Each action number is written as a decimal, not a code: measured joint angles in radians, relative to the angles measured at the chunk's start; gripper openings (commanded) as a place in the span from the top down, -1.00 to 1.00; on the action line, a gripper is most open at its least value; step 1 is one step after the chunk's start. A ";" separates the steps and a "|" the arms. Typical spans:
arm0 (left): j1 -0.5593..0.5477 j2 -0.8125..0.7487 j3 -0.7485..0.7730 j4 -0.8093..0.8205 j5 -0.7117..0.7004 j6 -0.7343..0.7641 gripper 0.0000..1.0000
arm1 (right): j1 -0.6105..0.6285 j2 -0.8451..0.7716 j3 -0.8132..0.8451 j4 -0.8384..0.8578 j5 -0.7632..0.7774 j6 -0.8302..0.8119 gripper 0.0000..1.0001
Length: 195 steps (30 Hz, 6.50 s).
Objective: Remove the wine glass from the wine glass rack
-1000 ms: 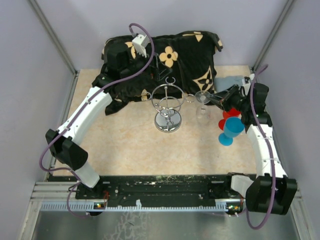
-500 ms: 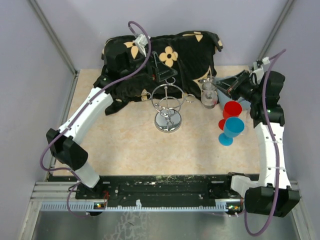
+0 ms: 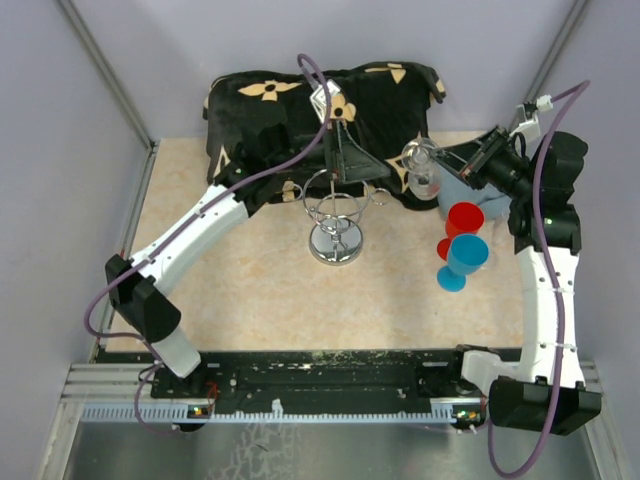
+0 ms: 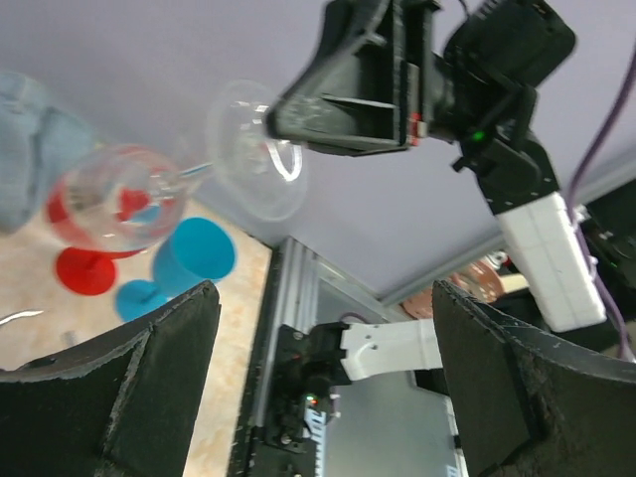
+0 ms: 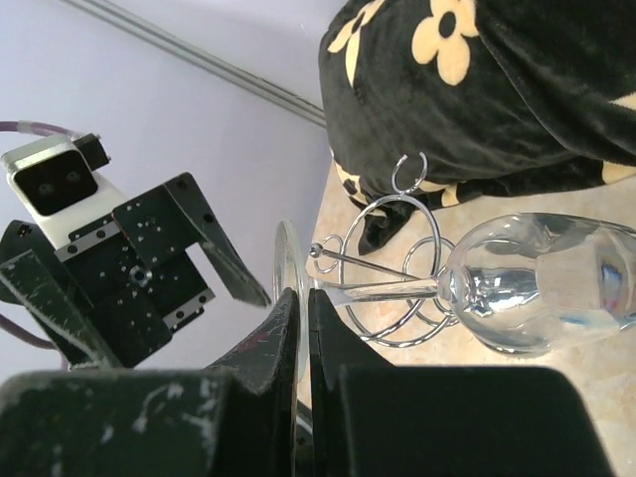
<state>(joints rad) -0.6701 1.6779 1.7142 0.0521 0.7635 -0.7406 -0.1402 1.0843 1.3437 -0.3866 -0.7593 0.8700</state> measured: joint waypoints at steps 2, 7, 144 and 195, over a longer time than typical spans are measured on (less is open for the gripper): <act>-0.028 0.012 0.010 0.023 0.010 -0.024 -0.84 | 0.000 -0.005 0.000 0.004 -0.009 -0.005 1.00; -0.064 0.043 0.023 0.057 0.024 -0.058 -0.85 | 0.000 -0.026 0.000 0.013 -0.028 -0.006 1.00; -0.131 0.043 0.236 -0.283 0.305 0.740 1.00 | 0.004 0.010 0.370 -0.248 0.172 -0.217 -0.56; -0.382 -0.277 -0.462 -0.474 -0.192 2.176 1.00 | 0.107 0.094 0.435 -0.956 0.102 -0.565 -0.28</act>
<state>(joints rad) -1.0523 1.4014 1.2522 -0.4217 0.5713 1.4349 -0.0330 1.1782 1.7790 -1.3422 -0.6571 0.3054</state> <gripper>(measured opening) 0.018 0.655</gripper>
